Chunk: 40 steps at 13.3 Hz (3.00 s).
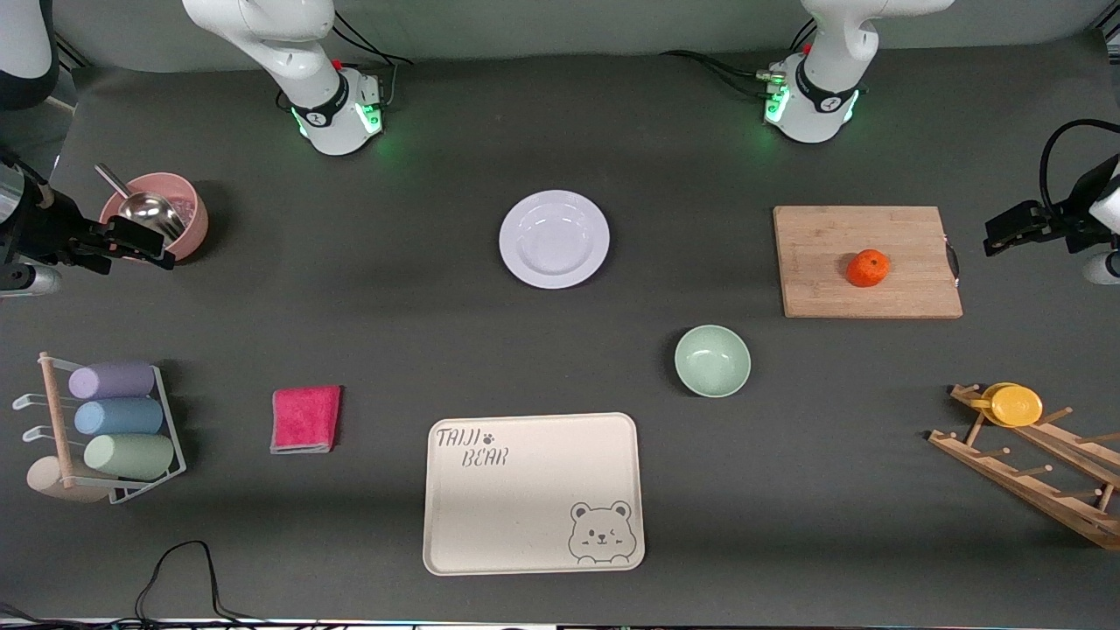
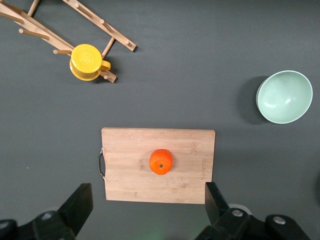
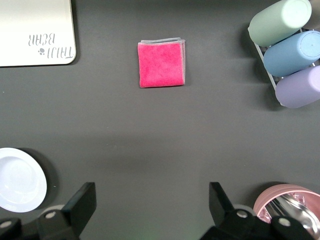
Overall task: Place orange and plate with both arms
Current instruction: 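Move the left gripper toward the orange while the right gripper extends, then lower the left gripper onto the orange and close it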
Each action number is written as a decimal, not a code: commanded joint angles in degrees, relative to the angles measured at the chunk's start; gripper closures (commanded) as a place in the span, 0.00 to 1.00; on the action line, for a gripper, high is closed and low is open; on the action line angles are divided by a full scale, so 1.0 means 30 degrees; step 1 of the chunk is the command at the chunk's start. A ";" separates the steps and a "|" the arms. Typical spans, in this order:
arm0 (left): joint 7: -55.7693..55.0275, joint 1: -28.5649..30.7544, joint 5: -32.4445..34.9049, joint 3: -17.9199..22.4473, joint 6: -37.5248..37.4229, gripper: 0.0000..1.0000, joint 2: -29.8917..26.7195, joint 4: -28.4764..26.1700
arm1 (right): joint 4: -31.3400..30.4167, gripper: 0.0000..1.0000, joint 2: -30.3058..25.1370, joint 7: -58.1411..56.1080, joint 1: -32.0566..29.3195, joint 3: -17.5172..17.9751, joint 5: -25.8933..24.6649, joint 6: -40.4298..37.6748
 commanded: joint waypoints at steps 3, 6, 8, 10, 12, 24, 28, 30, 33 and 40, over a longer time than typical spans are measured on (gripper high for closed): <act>0.0199 -0.0406 0.0100 0.0188 -0.1416 0.00 0.0664 0.1092 | 0.0202 0.00 0.0012 -0.0230 0.0153 0.0075 -0.0399 -0.0344; 0.0079 -0.0523 0.0303 0.0188 -0.1445 0.00 0.0664 0.1121 | 0.0173 0.00 0.0012 -0.0230 0.0387 0.0075 -0.0399 -0.0403; 0.0079 -0.0582 0.0393 0.0188 -0.1445 0.00 0.0664 0.1092 | 0.0115 0.00 0.0041 -0.0288 0.0416 0.0075 -0.0399 -0.0461; 0.0311 -0.0553 0.0422 0.0188 -0.1445 0.00 0.0752 0.1034 | 0.0114 0.00 0.0245 -0.0289 0.0417 0.0104 -0.0399 -0.0636; 0.0344 -0.0494 0.0422 0.0217 -0.1998 0.00 0.0695 0.0917 | 0.0114 0.00 0.0596 -0.0289 0.0417 0.0105 -0.0195 -0.0725; -0.0067 -0.0172 0.1037 0.0275 -0.2383 0.00 -0.8945 -0.8457 | -0.0442 0.00 0.3321 0.0004 0.1530 0.0075 0.2033 -0.0580; -0.0096 -0.0172 0.1037 0.0246 -0.0633 0.00 -0.8857 -1.0384 | -0.0413 0.00 0.3673 0.0063 0.1472 -0.0071 0.2062 0.0676; -0.0096 -0.0027 0.1037 0.0275 0.1501 0.00 -0.8799 -1.2286 | -0.0384 0.00 0.4024 0.0063 0.1471 -0.0100 0.2062 0.1644; -0.0096 0.0414 0.1037 0.0275 0.4900 0.00 -0.8711 -1.5217 | 0.0112 0.00 0.4348 0.0092 0.1267 -0.0159 0.1974 0.1853; -0.0067 0.0852 0.1037 0.0276 1.1904 0.00 -0.4938 -1.8124 | 0.0671 0.00 0.4756 0.0005 0.1061 -0.0570 0.2003 0.2904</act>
